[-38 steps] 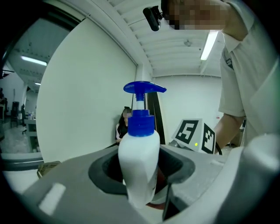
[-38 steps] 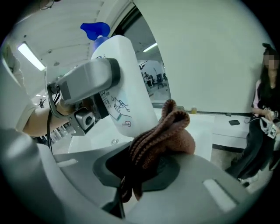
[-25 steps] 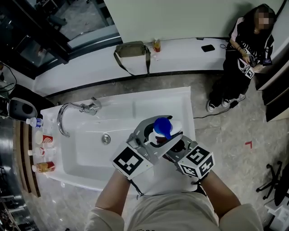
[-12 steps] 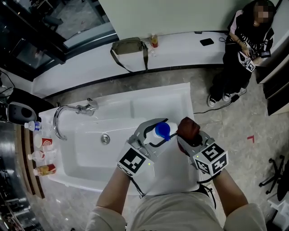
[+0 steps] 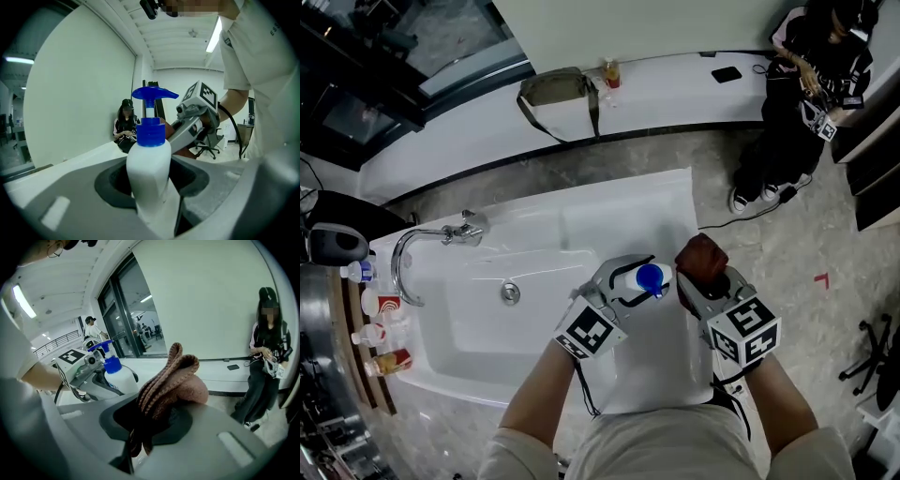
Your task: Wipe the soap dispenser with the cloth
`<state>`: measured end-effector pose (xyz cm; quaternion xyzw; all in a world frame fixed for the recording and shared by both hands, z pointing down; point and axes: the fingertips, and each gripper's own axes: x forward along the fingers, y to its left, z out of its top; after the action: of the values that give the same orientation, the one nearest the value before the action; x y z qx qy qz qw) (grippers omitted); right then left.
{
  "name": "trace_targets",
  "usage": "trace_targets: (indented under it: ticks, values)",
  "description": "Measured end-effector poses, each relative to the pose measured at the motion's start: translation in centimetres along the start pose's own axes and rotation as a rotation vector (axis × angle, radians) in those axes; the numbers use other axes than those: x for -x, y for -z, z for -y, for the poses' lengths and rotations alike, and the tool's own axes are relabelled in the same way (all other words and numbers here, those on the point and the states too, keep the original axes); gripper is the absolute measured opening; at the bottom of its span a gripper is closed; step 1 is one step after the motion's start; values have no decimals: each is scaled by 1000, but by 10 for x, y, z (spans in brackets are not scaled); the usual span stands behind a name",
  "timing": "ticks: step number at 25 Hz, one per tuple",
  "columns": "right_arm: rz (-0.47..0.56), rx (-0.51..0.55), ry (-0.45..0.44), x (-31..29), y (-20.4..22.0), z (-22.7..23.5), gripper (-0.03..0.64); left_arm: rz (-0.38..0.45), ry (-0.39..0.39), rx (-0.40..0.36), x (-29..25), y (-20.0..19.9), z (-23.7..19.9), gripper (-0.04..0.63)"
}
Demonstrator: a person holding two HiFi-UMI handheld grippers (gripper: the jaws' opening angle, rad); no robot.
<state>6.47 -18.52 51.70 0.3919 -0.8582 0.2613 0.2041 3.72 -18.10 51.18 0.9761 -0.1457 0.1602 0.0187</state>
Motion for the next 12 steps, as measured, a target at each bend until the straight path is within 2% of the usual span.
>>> trace_targets:
  ticks: [3,12]
  values:
    - [6,-1,8,2,3,5,78,-13,14,-1,-5,11,1,210]
    - [7,-10,-11,1,6,3,78,59,32,6,-3,2,5,210]
